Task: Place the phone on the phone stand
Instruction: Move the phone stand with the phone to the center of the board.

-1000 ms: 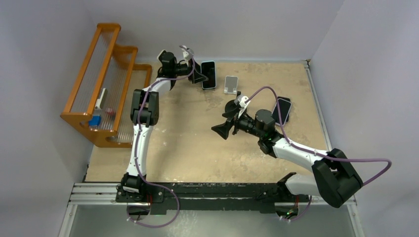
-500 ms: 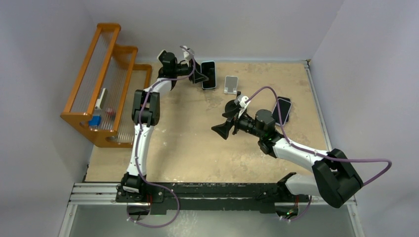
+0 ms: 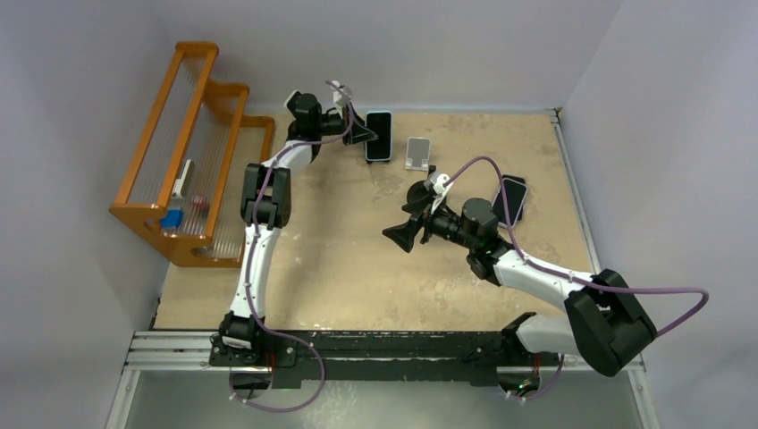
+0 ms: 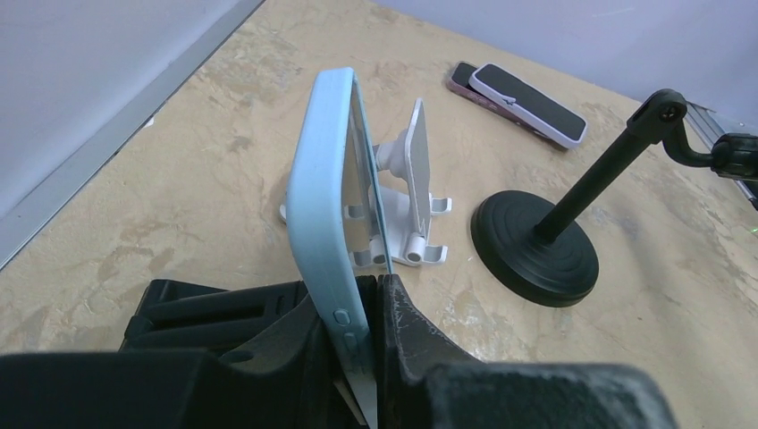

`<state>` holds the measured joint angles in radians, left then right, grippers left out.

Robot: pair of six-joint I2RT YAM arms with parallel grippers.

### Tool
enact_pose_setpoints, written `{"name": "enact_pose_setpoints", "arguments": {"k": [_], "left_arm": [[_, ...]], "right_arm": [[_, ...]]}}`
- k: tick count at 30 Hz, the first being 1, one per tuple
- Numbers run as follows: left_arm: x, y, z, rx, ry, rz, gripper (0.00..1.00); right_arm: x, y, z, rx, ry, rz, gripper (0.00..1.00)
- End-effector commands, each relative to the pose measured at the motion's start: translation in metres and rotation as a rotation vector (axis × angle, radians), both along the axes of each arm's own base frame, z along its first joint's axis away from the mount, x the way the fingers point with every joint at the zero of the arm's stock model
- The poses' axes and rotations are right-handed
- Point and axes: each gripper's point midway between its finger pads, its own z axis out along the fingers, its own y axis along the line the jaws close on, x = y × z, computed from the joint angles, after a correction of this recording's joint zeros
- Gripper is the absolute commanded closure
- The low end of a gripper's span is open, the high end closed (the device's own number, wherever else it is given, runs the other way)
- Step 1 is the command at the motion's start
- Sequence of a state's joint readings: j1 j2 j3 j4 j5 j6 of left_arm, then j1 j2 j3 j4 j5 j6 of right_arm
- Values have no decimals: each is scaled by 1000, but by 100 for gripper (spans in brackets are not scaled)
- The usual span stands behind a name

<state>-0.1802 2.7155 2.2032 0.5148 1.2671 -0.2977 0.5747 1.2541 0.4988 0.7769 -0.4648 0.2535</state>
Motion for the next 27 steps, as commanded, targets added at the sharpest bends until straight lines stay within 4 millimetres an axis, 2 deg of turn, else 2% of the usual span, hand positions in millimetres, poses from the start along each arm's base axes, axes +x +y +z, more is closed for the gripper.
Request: {"name": "enact_pose_setpoints", "arguments": {"k": [1, 6, 14, 18, 27], "left_arm": [[-6, 0, -16, 6, 40, -18, 100], [-6, 15, -19, 9, 70, 28, 100], [6, 48, -18, 14, 132, 236, 100], [13, 57, -18, 22, 161, 341, 100], [14, 73, -14, -1, 213, 524, 100]], "right_arm": [[-2, 2, 18, 41, -56, 20, 1], [-3, 2, 21, 45, -61, 25, 1], [-6, 2, 24, 51, -71, 38, 1], [-8, 1, 26, 54, -75, 38, 1], [-11, -1, 27, 58, -77, 37, 1]]}}
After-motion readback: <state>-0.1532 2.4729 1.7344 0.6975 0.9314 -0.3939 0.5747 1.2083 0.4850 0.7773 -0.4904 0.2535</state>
